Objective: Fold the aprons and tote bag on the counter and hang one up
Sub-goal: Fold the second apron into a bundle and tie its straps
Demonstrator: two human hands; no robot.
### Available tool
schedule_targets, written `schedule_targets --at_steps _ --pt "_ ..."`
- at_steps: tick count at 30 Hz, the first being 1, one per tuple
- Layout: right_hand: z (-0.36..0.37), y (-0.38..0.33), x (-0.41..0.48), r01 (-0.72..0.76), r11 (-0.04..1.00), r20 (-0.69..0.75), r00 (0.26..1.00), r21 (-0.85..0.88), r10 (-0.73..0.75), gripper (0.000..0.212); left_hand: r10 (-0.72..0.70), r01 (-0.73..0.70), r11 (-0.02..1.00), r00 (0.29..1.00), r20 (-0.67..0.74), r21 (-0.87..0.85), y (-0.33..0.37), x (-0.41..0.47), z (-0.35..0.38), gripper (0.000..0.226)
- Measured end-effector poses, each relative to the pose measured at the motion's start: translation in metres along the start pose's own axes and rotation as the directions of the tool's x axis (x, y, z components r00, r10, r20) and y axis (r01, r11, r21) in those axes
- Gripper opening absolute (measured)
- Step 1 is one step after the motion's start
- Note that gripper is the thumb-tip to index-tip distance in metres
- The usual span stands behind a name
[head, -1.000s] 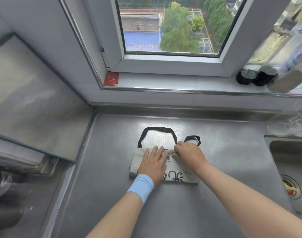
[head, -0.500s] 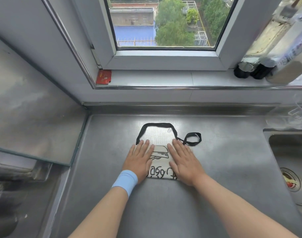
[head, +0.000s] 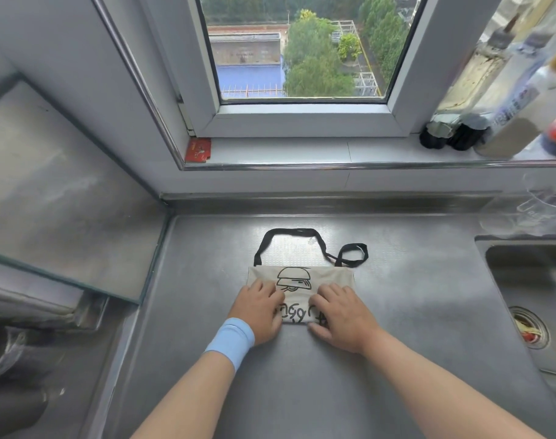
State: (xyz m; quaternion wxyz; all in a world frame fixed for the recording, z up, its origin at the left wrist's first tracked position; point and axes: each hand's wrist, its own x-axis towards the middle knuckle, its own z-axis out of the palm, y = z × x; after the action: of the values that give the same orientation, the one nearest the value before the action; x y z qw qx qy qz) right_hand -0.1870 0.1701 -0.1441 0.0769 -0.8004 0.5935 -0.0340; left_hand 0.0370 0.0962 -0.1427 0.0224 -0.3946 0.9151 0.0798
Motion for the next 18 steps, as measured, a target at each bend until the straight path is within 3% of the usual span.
schedule_targets --at_steps 4,9,15,18 --pt "0.003 0.003 0.0 0.018 0.992 0.016 1.0 -0.123 -0.016 0.03 -0.046 0.051 0.997 0.996 0.082 -0.057 -0.011 -0.011 -0.004 0.051" --pt "0.002 0.003 0.007 -0.057 0.982 -0.083 0.996 -0.183 0.042 0.037 -0.11 0.128 0.966 0.99 0.091 -0.225 -0.022 -0.011 -0.013 0.027" --pt "-0.012 0.013 0.017 -0.192 0.944 -0.113 0.98 -0.269 0.167 0.039 -0.302 0.328 0.894 0.944 0.131 -0.305 -0.025 0.008 -0.023 0.021" --pt "-0.009 0.019 0.021 -0.198 0.932 -0.1 0.979 -0.303 0.176 0.038 -0.32 0.341 0.898 0.94 0.119 -0.277 -0.022 0.016 -0.02 0.02"
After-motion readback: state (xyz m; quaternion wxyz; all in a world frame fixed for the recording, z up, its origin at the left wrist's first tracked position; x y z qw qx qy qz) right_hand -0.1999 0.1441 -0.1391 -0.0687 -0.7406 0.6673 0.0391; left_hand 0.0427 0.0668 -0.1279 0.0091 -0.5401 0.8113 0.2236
